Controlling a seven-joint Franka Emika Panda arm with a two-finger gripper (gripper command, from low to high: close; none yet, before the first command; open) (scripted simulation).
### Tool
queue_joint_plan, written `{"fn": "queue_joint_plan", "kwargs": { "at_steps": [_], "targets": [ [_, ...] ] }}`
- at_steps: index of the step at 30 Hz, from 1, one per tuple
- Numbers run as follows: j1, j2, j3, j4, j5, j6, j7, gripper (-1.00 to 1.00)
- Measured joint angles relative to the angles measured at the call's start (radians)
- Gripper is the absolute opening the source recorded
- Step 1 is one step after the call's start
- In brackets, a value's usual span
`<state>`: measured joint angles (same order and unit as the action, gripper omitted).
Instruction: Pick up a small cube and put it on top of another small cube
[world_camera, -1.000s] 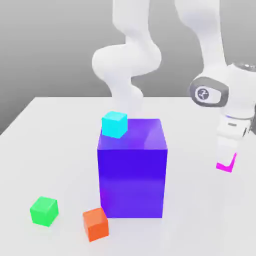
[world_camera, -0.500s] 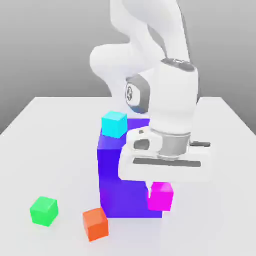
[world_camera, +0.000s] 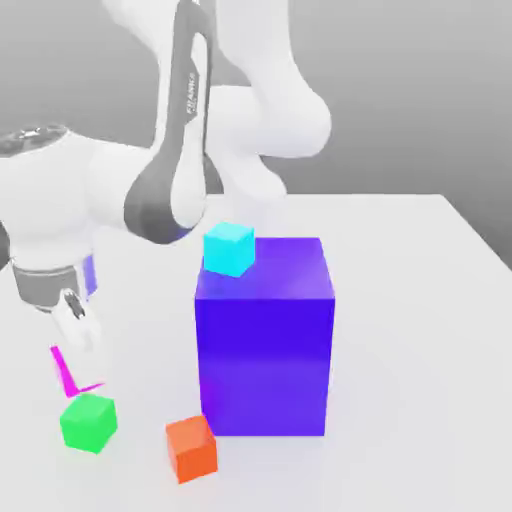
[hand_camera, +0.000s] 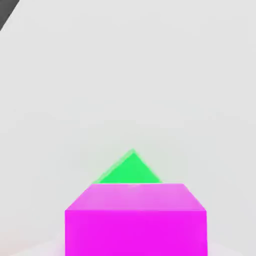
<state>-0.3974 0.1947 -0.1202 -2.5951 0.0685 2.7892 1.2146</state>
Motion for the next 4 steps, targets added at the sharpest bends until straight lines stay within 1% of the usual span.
{"fn": "queue_joint_plan", "kwargs": {
  "at_steps": [1,4],
  "targets": [
    [-0.004,0.021,0.005,0.001,0.007,0.019,-0.005,1.00],
    [-0.004,0.021,0.005,0.001,0.007,0.019,-0.005,1.00]
  ]
}}
